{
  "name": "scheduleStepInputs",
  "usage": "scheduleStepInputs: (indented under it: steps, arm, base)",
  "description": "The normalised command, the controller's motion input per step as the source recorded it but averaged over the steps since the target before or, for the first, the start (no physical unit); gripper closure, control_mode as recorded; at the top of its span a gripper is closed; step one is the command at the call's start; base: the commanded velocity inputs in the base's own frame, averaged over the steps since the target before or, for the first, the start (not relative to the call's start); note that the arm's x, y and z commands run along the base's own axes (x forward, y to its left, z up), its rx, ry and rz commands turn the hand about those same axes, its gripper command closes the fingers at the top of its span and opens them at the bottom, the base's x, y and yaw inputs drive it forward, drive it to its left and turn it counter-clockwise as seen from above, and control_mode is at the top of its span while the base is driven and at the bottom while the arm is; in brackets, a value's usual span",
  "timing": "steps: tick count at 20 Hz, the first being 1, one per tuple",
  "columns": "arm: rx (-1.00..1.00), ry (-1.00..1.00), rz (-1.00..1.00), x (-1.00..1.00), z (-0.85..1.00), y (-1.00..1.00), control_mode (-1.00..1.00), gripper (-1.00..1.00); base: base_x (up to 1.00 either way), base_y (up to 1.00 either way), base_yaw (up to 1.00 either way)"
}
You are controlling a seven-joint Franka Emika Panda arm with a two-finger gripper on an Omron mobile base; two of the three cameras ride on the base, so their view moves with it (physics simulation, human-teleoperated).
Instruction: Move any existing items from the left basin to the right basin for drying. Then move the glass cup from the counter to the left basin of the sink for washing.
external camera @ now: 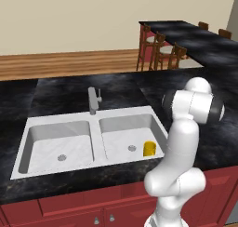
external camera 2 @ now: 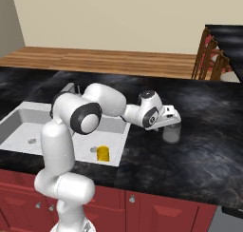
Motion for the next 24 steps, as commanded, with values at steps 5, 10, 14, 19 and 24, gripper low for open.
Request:
scheduleStepInputs:
  steps: [5,10,14,19,24]
  arm:
    - [0.0,0.02,0.0,0.28,-0.09,-0.16,-1.0,-1.0]
    - [0.0,0.05,0.0,0.27,-0.19,-0.08,-1.0,-1.0]
    - [0.0,0.07,0.0,0.3,-0.18,0.0,-1.0,-1.0]
    - [0.0,0.05,0.01,0.24,-0.12,0.0,-1.0,-1.0]
    - [0.0,0.06,0.01,0.04,-0.22,0.0,-1.0,1.0]
  base:
    - [0.0,0.0,0.0]
    - [0.0,0.0,0.0]
    - [0.0,0.0,0.0]
    - [0.0,0.0,0.0]
    - [0.0,0.0,0.0]
